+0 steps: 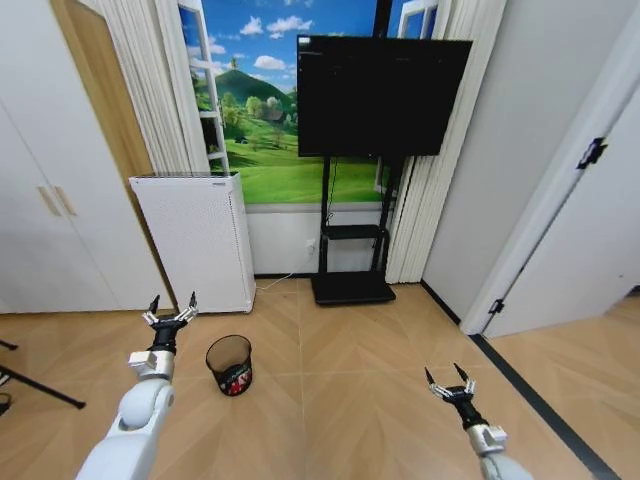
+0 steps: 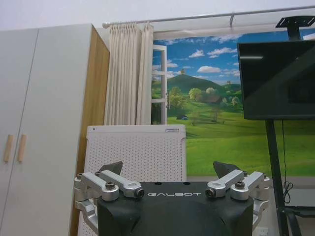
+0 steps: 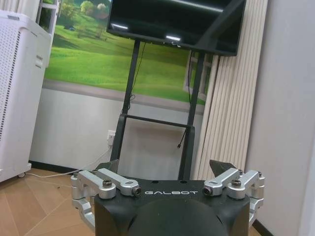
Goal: Pick up the trash bin and place the garbage on the floor into it.
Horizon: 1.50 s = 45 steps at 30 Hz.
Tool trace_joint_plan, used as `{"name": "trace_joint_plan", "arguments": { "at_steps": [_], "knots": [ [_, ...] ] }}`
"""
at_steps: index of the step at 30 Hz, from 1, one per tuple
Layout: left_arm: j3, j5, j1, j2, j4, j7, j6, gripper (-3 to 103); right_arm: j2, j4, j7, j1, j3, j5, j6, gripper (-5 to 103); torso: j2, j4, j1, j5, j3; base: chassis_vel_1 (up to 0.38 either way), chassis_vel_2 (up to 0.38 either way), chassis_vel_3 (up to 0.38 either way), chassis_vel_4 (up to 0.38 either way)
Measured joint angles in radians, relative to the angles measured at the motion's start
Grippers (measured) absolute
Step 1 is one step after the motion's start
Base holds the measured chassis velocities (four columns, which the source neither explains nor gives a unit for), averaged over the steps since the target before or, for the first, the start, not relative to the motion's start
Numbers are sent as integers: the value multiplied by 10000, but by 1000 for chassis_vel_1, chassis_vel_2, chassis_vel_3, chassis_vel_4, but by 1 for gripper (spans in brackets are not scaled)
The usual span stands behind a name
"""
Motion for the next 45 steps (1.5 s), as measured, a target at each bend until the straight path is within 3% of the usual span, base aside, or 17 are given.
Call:
{"name": "trace_joint_plan", "arguments": {
  "at_steps": [9, 13, 15, 24, 27, 30, 37, 38, 40, 42, 45],
  "knots": [
    [65, 209, -77, -51, -34, -54, -40, 100, -18, 23, 167, 11, 11, -20, 4, 100, 4, 0, -7, -4, -3, 317, -318, -321, 330],
    [263, 469, -42, 46, -311, -421, 12, 100, -65, 230, 355, -36, 16, -91, 4, 100, 4, -4, -6, -3, -2, 83, -80, -72, 86],
    [598, 387, -96, 199, -650, -907, 219, 100, -163, 551, 633, -1, 4, -95, 4, 100, 0, 0, 2, 0, 1, -33, 25, 18, -19],
    [1237, -8, -629, 543, -1147, -1396, 327, 100, -556, 1002, 1088, 382, -184, -97, -161, 100, -6, 2, 12, -1, 5, -37, 55, 42, -43],
    [1586, -490, -1175, 976, -1430, -1705, 636, 100, -1108, 1851, 2065, 601, -280, -6, -993, 100, -3, -1, 2, -3, 1, 0, 0, 0, 0],
    [1782, -550, -1352, 1024, -1462, -1965, 779, 100, -1238, 2350, 2524, 682, -344, 14, -1498, 100, -3, -1, 0, -2, 0, 0, 0, 0, 0],
    [2151, -538, -1878, 894, -1288, -2495, 1022, 100, -1409, 3449, 3299, 1127, -422, 20, -2694, 100, -3, 1, 1, 1, 1, 0, 0, 0, 0],
    [2151, -538, -1878, 894, -1288, -2495, 1022, 100, -1409, 3449, 3299, 1127, -422, 20, -2694, 100, -3, 1, 1, 1, 1, 0, 0, 0, 0],
    [2225, -295, -1978, 942, -922, -2500, 1012, 100, -1635, 3796, 3665, 1150, -498, -38, -3548, 100, -2, 1, 2, -1, 1, 0, 0, 0, 0],
    [2228, -155, -1979, 948, -690, -2470, 964, 100, -1784, 3885, 3750, 1112, -542, -30, -3955, 100, -2, 2, 2, -3, 1, 0, 0, 0, 0],
    [2201, -45, -1955, 932, -294, -2369, 909, 100, -2165, 3864, 3589, 1082, -634, 7, -4427, 100, -1, 0, 2, 2, 1, 0, 0, 0, 0]
  ]
}}
